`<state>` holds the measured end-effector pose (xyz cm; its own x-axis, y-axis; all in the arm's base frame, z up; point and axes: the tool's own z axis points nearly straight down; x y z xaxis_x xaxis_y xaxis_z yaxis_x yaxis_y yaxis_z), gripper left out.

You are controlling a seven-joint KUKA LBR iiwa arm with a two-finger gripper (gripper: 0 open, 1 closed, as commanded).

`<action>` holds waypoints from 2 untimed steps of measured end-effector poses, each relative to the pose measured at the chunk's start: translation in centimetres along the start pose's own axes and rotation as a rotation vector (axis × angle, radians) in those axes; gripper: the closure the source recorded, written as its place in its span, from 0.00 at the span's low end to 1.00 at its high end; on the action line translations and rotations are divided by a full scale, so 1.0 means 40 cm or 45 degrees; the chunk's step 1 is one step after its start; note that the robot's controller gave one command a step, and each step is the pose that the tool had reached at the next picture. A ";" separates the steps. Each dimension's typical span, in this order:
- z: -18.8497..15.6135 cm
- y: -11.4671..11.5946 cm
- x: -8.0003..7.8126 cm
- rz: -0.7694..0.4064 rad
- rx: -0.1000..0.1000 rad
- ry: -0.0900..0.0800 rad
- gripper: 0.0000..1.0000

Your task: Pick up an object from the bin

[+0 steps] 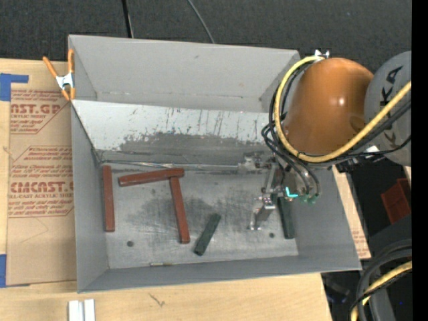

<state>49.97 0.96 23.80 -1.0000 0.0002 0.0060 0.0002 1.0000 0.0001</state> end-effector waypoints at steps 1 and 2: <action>-0.008 0.000 -0.004 0.000 0.000 -0.009 0.00; 0.011 0.003 -0.007 -0.018 0.001 -0.021 0.00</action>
Offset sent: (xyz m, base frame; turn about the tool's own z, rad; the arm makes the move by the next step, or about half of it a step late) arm -0.0019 0.0148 -0.0984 -0.1309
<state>50.23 1.08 23.33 -0.9998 -0.0143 -0.0108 -0.0143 0.9999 -0.0004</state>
